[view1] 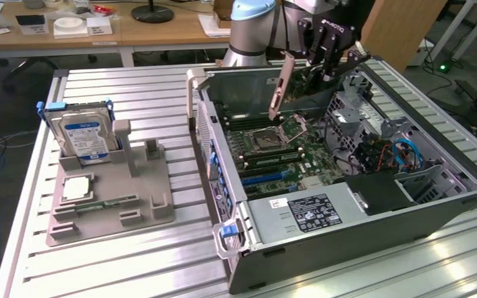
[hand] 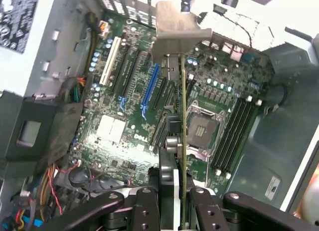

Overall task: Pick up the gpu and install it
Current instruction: 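Insert the gpu into the slot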

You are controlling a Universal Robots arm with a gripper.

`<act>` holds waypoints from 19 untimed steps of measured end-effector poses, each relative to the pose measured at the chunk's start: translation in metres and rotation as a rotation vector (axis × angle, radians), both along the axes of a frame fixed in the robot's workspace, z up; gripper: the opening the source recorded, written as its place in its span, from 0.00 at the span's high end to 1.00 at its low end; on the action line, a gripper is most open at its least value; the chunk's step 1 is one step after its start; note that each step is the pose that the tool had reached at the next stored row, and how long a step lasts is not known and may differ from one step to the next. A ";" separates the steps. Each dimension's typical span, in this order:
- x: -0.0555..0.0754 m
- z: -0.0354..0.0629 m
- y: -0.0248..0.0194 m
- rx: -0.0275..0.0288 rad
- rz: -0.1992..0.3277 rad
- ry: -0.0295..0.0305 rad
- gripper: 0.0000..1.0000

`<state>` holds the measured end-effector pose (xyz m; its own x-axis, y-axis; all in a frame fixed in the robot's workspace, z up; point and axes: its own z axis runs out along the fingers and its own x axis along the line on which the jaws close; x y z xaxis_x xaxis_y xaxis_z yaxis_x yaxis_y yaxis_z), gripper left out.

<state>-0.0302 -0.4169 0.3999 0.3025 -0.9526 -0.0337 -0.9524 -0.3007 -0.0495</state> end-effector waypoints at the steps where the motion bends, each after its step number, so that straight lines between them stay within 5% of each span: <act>1: 0.000 -0.0015 0.0000 0.0001 -0.018 -0.0001 0.72; 6: 0.000 -0.0085 0.0001 -0.0001 -0.103 0.0000 0.72; 19: -0.001 -0.0150 0.0018 -0.0039 -0.120 -0.0006 0.72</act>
<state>-0.0309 -0.4151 0.3850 0.1862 -0.9821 -0.0298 -0.9816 -0.1847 -0.0491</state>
